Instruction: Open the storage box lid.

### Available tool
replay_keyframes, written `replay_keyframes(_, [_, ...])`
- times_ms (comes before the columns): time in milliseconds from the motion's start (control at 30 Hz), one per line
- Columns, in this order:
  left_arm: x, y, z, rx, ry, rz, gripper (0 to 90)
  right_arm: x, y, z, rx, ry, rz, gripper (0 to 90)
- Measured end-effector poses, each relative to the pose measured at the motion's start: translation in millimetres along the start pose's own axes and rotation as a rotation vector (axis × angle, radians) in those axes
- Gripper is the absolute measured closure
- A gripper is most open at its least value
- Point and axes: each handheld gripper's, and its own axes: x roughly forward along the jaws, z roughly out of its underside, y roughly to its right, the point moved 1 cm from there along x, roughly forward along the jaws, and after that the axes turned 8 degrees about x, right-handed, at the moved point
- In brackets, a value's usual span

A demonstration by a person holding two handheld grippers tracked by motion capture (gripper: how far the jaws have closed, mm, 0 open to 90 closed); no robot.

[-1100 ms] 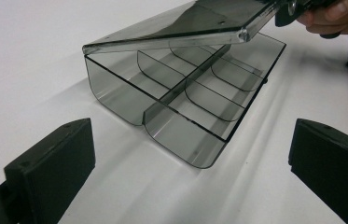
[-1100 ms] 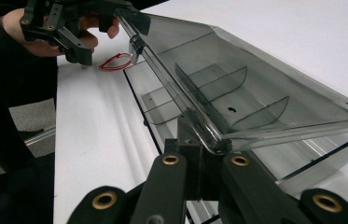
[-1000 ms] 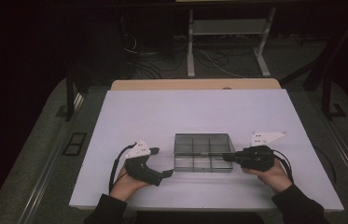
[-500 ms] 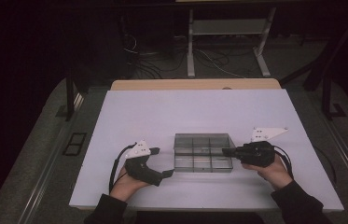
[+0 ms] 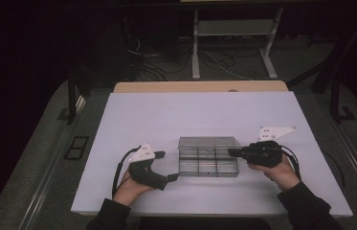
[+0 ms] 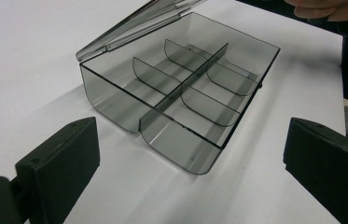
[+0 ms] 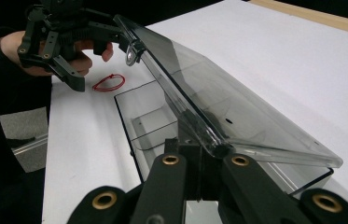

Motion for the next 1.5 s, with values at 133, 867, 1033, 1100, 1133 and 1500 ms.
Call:
replay_keyframes(133, [1.6, -4.2, -5.1, -0.006, 0.007, -0.005, 3.9, -0.2, 1.6, -3.1, 0.001, 0.008, -0.002, 89.3])
replay_keyframes(867, [7.4, -21.5, -62.4, 0.107, 0.063, 0.049, 17.6, -1.8, 6.5, -17.5, -0.009, 0.027, -0.001, 89.3])
replay_keyframes(1033, [10.7, -24.8, -68.6, 0.124, 0.08, 0.056, 25.1, -2.2, 7.4, -20.5, -0.009, 0.03, 0.0, 89.3])
replay_keyframes(1100, [12.8, -25.5, -70.8, 0.139, 0.079, 0.065, 29.0, -2.1, 8.2, -21.7, -0.013, 0.033, 0.002, 89.3])
replay_keyframes(1133, [13.8, -25.3, -71.9, 0.144, 0.078, 0.063, 30.8, -2.2, 8.4, -22.0, -0.014, 0.031, 0.002, 89.3])
replay_keyframes(1500, [17.2, -28.3, -81.4, 0.184, 0.097, 0.034, 56.6, -2.6, 9.5, -28.0, -0.014, 0.027, 0.018, 89.3])
